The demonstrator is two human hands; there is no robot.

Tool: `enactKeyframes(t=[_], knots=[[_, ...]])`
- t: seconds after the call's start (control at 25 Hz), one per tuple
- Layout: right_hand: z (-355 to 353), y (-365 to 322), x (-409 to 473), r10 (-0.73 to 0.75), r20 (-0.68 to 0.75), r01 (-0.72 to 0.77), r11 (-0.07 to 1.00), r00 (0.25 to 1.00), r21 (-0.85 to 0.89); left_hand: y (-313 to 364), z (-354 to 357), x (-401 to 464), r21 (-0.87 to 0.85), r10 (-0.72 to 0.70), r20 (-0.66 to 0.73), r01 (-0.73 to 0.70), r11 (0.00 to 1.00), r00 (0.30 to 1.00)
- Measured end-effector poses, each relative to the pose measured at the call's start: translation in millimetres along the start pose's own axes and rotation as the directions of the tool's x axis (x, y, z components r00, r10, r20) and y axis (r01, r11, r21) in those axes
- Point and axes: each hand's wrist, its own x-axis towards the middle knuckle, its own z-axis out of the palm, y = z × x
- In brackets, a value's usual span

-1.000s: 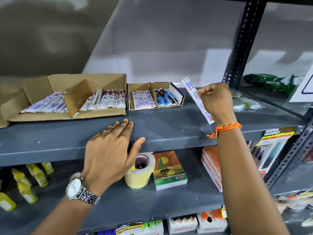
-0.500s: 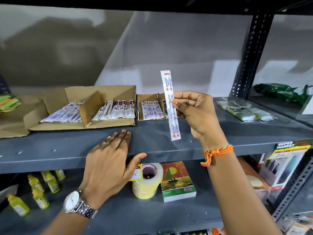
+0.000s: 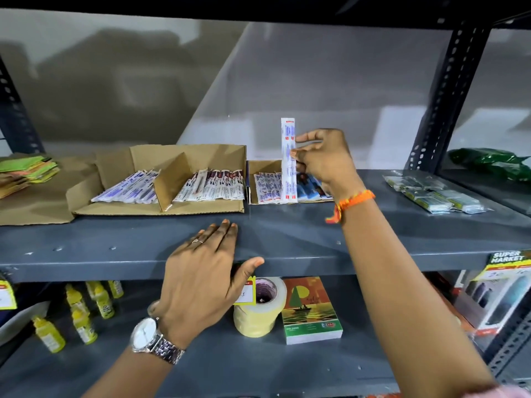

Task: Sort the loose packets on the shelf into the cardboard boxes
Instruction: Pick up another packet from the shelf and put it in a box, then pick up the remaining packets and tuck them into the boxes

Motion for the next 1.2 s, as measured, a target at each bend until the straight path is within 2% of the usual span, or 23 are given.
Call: enactKeyframes(t=[0.08,0.16,0.2,0.36,0.48,0.96,1.12,1.2], knots=[[21.5,0.5,28.4,0.038,0.078,-0.018,0.970,0.996,-0.241,0.2,-0.1,-0.6,-0.004,-0.004,-0.006,0.004,1.000,1.000],[46.9,4.9,46.0,0.083,0.168,0.017,0.853,0.982,-0.521,0.0,-0.7,-0.7,-0.007,-0.010,-0.006,0.010,1.000,1.000],[58.3,8.5,51.5,0.101,0.200,0.043,0.792,0.974,-0.609,0.2,-1.0,-0.6,-0.007,-0.011,-0.006,0.011,1.000,1.000],[85.5,22.4,58.4,0.123,0.262,0.127,0.634,0.957,-0.763,-0.9,-0.2,0.4,-0.010,-0.018,0.004,0.018,1.000,1.000],[92.0,26.9,60.1,0.110,0.287,0.175,0.575,0.951,-0.800,-2.0,1.5,0.5,-0.019,-0.011,0.006,0.011,1.000,1.000],[94.0,33.3,57.8,0.020,0.311,0.253,0.533,0.950,-0.807,-2.6,4.2,-0.1,-0.012,0.007,-0.029,-0.007,1.000,1.000],[64.6,6.1,62.0,-0.081,0.265,0.260,0.599,0.961,-0.757,-2.8,4.7,-0.2,-0.009,-0.002,-0.028,0.002,1.000,1.000],[34.7,-8.2,59.8,-0.107,0.199,0.218,0.685,0.974,-0.695,-3.2,4.8,-0.3,-0.006,-0.006,-0.024,0.006,1.000,1.000]])
